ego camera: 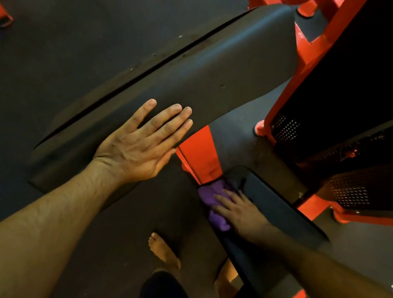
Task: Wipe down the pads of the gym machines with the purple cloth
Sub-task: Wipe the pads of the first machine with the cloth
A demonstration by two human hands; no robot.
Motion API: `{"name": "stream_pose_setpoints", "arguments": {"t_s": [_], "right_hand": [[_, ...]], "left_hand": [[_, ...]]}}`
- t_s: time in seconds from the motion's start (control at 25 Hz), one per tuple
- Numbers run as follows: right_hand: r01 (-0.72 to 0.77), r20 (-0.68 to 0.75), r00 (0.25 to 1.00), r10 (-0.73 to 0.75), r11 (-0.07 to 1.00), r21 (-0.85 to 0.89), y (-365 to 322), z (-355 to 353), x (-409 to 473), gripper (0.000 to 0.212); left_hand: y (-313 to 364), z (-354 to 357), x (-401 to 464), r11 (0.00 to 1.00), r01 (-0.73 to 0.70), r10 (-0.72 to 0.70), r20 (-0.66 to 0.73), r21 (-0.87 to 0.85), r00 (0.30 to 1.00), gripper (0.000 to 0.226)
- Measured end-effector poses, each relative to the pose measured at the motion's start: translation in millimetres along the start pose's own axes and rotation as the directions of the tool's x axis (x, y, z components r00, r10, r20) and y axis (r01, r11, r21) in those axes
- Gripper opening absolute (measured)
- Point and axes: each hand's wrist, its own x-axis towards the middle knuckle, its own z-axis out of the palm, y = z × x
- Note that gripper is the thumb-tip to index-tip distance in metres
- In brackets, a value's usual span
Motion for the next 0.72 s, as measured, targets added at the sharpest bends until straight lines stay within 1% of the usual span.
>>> {"name": "stream_pose_setpoints", "arguments": {"t_s": [0.04,0.08,0.16,0.24,0.28,0.36,0.44,0.52,0.56,0.64,0.68,0.72], "right_hand": [[-0.072,-0.033,0.997,0.071,0.997,-0.033,22.7,-3.8,-3.3,0.057],[-0.19,-0.018,0.982,0.189,0.982,-0.015,39.9,-9.5,1.5,0.055],[-0.431,0.05,0.902,0.429,0.901,0.05,48.5,-13.1,31.2,0.052],[-0.567,0.107,0.824,0.557,0.812,0.142,31.3,-17.1,67.9,0.053],[-0.575,0.153,0.818,0.554,0.794,0.2,17.7,-23.8,79.7,0.052],[-0.474,0.176,0.88,0.441,0.834,0.281,-4.8,-40.9,81.8,0.042],[-0.434,0.149,0.901,0.408,0.862,0.262,-37.1,-49.2,54.5,0.036],[-0.446,0.099,0.895,0.435,0.868,0.216,-77.8,-43.5,1.6,0.049],[-0.48,0.098,0.877,0.47,0.857,0.187,-97.6,-38.4,-31.2,0.058],[-0.586,0.066,0.81,0.582,0.804,0.098,-123.8,-26.2,-97.6,0.077],[-0.657,0.04,0.754,0.656,0.751,0.071,-129.6,-21.2,-122.3,0.085],[-0.735,0.052,0.678,0.733,0.676,0.055,-129.6,-19.3,-136.5,0.092]], "left_hand": [[1.2,-0.1,-0.7,1.0,-0.002,0.002,-0.01,0.002,1.0,0.067],[0.8,0.3,-1.1,1.0,0.0,0.0,-0.015,-0.002,1.0,0.067],[0.2,2.0,-2.7,1.0,-0.001,0.001,-0.007,-0.009,1.0,0.066],[0.6,3.1,-0.3,1.0,-0.009,0.009,-0.003,-0.005,1.0,0.064],[1.7,1.0,0.1,1.0,-0.009,0.01,0.004,-0.021,1.0,0.063],[2.0,-0.1,-2.0,0.999,-0.012,0.013,0.005,-0.031,1.0,0.063],[-1.1,0.1,-3.8,0.999,-0.01,0.01,0.007,-0.043,1.0,0.062],[-1.2,0.9,-5.8,0.998,-0.006,0.005,-0.016,-0.056,1.0,0.062],[-1.1,1.5,-6.3,0.998,0.004,-0.005,-0.022,-0.064,1.0,0.062],[-0.7,2.1,-5.7,0.997,0.01,-0.011,-0.021,-0.079,1.0,0.062],[-0.3,1.0,-5.0,0.997,0.003,-0.004,-0.017,-0.083,1.0,0.063],[-0.5,0.2,-4.6,0.996,-0.001,0.0,-0.007,-0.087,1.0,0.063]]}}
